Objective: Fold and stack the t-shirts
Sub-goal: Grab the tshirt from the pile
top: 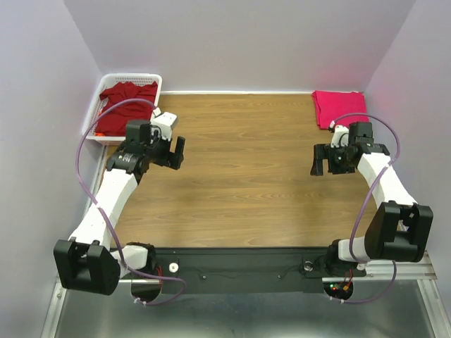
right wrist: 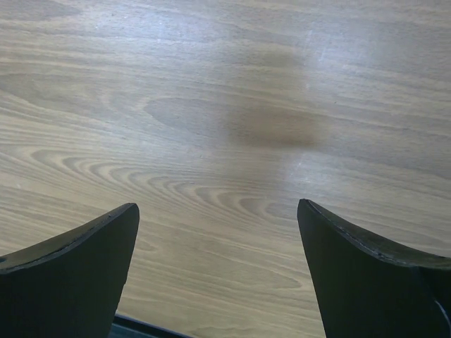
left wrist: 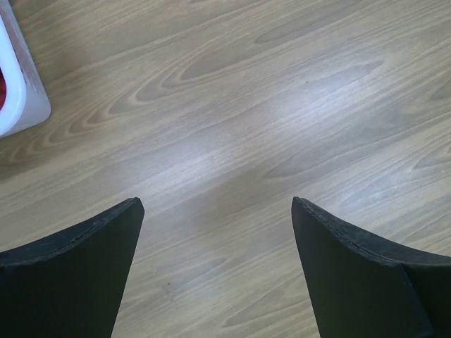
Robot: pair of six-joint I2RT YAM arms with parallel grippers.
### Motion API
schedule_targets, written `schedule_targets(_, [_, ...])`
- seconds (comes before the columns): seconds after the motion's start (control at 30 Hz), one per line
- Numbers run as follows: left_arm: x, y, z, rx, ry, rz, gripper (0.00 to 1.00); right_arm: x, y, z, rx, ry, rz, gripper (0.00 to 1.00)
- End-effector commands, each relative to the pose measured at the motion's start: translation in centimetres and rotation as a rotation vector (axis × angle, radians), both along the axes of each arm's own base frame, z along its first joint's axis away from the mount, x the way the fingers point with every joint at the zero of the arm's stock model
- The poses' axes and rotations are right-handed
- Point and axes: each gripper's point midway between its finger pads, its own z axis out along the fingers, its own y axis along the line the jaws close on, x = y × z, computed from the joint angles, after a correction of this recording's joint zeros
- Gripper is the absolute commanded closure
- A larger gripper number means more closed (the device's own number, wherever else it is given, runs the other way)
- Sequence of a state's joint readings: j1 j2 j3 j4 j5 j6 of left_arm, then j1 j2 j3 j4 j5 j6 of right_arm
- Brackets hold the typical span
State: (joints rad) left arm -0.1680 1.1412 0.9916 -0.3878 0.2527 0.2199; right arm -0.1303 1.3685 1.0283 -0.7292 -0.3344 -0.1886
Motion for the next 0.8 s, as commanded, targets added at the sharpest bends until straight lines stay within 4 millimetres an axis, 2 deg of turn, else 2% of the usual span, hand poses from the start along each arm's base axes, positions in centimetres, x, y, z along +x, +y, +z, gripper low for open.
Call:
schedule_targets(0.0, [2.6, 0.2, 6.0, 0.001, -0.130, 0.009, 0.01, 2.6, -1.2, 4.5, -0.078, -0.186, 0.016, 0.00])
schedule_targets(0.03, [3.5, 0.2, 8.1, -0.007, -0.171, 0.011, 0.01, 3.1, -1.3, 5.0, -0.084, -0.216, 0.020, 0.00])
schedule_targets(0.07, [4.0, 0.3, 9.2, -0.009, -0.190, 0.012, 0.01, 3.2, -1.4, 5.4, -0.087, -0.233, 0.019, 0.00])
schedule_targets(0.1, [5.3, 0.8, 11.1, -0.017, -0.216, 0.029, 0.01, 3.4, -1.0, 6.0, -0.075, -0.256, 0.027, 0.00])
schedule_targets(0.17, [6.7, 1.5, 12.7, -0.017, -0.228, 0.044, 0.01, 3.8, -0.6, 7.1, -0.056, -0.291, 0.041, 0.00])
schedule_targets(0.2, [8.3, 2.5, 14.1, -0.021, -0.232, 0.068, 0.01, 4.1, -0.2, 7.8, -0.036, -0.316, 0.053, 0.00])
schedule_targets(0.3, [11.0, 4.3, 15.5, -0.030, -0.224, 0.114, 0.01, 4.5, -0.1, 8.3, -0.025, -0.333, 0.057, 0.00])
schedule_targets(0.33, [12.7, 6.3, 15.8, -0.033, -0.215, 0.159, 0.01, 4.9, -0.2, 8.3, -0.029, -0.340, 0.045, 0.00])
schedule_targets(0.4, [14.4, 7.8, 15.5, -0.054, -0.202, 0.186, 0.01, 5.4, -0.5, 8.2, -0.034, -0.338, 0.028, 0.00])
schedule_targets(0.43, [16.0, 9.8, 15.0, -0.058, -0.191, 0.223, 0.02, 5.6, -0.6, 8.1, -0.032, -0.334, 0.007, 0.00])
schedule_targets(0.47, [16.9, 10.6, 14.6, -0.073, -0.180, 0.240, 0.02, 5.8, -0.6, 7.9, -0.026, -0.326, -0.004, 0.00])
schedule_targets(0.5, [17.7, 11.4, 14.2, -0.078, -0.173, 0.258, 0.04, 6.0, -0.4, 7.4, -0.009, -0.306, -0.002, 0.00])
schedule_targets(0.53, [19.3, 12.9, 13.4, -0.088, -0.161, 0.294, 0.04, 6.0, 0.0, 7.3, 0.010, -0.301, 0.016, 0.00])
schedule_targets(0.6, [20.9, 14.5, 12.4, -0.088, -0.153, 0.328, 0.06, 6.0, 0.5, 6.8, 0.030, -0.291, 0.045, 0.00])
schedule_targets(0.63, [22.2, 15.0, 11.0, -0.086, -0.136, 0.334, 0.07, 5.9, 0.9, 6.8, 0.049, -0.289, 0.062, 0.00])
schedule_targets(0.7, [23.4, 16.3, 9.8, -0.068, -0.131, 0.373, 0.08, 5.9, 1.0, 6.6, 0.055, -0.284, 0.072, 0.00])
schedule_targets(0.77, [25.0, 17.2, 7.6, -0.049, -0.125, 0.393, 0.08, 6.1, 0.9, 6.3, 0.053, -0.276, 0.064, 0.00])
